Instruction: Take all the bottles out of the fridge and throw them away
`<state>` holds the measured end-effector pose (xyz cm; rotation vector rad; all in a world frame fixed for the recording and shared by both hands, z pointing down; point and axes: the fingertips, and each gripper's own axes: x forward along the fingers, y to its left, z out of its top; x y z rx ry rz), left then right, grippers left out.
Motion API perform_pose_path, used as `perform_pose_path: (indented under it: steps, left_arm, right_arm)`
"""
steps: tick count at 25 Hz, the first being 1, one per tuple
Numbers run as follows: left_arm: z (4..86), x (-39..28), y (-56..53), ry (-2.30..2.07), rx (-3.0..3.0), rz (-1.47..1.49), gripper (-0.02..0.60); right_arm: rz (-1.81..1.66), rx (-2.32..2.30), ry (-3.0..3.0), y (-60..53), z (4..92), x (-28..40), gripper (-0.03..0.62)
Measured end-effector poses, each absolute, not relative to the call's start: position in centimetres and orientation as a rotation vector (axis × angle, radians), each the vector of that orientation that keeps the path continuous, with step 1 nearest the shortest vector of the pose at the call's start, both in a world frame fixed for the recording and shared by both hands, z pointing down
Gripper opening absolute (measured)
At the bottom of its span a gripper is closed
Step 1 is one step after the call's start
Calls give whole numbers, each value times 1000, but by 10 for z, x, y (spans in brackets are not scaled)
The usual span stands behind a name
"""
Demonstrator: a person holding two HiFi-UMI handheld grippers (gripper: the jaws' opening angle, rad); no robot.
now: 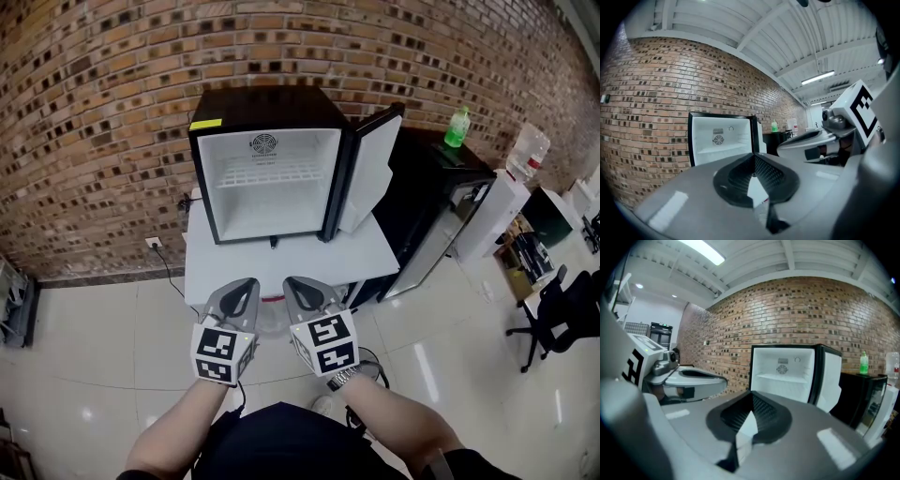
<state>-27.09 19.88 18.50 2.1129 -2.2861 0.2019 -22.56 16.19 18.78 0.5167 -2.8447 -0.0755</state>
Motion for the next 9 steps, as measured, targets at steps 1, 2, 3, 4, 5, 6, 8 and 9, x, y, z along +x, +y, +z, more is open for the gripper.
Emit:
perform_pose_path:
  steps: [1, 2, 3, 4, 5, 6, 8, 9]
  left_arm:
    - [185, -270, 200, -2286, 2115, 201, 3]
    - [186, -269, 201, -2285, 2118, 201, 3]
    - [187, -268, 203, -2280, 2123, 205, 3]
    - [187, -267, 204, -2276, 2129, 210, 3]
    - [187, -267, 205, -2273, 2132, 211, 3]
    - [187, -267, 207, -2274, 2132, 210, 3]
    - [187, -268, 210, -2275, 2132, 206, 3]
    - [187, -268, 212, -2275, 2132, 203, 3]
  right_arm:
    - [-77, 519, -2845, 163, 188, -225, 2]
    - [-78, 520, -2846, 165, 187, -224, 2]
    - [-79, 520, -2847, 166, 187, -224, 2]
    - [-80, 520, -2848, 168, 187, -223, 2]
    - [-81, 520, -2848, 170, 187, -223, 2]
    - [-83, 520, -2849, 172, 187, -223, 2]
    - [-85, 521, -2849, 176, 187, -224, 2]
    - [-87, 521, -2849, 178, 187, -224, 2]
